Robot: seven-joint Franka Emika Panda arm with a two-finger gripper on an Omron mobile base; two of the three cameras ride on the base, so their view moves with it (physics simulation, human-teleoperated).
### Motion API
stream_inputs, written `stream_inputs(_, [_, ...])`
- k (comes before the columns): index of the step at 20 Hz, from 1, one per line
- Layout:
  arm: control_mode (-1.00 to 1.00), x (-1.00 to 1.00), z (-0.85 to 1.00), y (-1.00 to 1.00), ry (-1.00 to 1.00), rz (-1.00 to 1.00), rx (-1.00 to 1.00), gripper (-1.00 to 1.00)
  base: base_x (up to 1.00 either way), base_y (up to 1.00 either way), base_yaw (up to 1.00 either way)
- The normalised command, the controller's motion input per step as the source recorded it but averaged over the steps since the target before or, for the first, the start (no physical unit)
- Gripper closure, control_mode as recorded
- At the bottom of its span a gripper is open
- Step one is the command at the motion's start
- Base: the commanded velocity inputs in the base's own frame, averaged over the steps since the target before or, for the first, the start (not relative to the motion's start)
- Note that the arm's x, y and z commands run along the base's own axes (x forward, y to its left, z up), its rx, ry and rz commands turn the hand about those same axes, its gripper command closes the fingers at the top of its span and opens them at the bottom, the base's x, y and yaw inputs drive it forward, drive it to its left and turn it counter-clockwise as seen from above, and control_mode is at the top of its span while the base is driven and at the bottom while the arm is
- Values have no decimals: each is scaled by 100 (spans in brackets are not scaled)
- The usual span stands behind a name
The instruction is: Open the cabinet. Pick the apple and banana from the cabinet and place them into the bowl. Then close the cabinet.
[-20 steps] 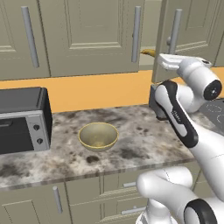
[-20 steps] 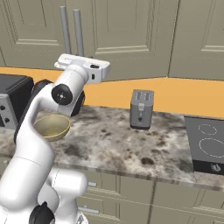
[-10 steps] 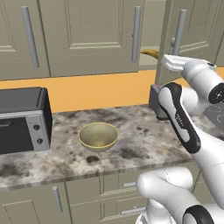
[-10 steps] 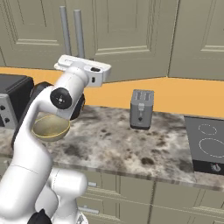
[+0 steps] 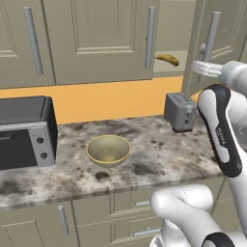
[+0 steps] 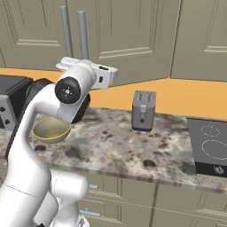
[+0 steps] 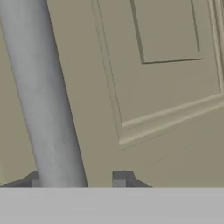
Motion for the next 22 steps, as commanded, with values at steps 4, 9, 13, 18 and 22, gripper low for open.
stream_inputs(4, [-100,-24,-1,-97,-9,8,12,100,0,0,0])
stream_inputs(9, [-100,-14,-23,-16,0,1,-1,-100,0,0,0])
stream_inputs(13, [-100,-99,-100,0,-1,7,-18,-100,0,0,0])
stream_inputs(18, [-100,-100,-100,0,-15,11,-13,-100,0,0,0])
stream_inputs(22, [-100,-100,-29,21,-49,-7,0,-100,0,0,0])
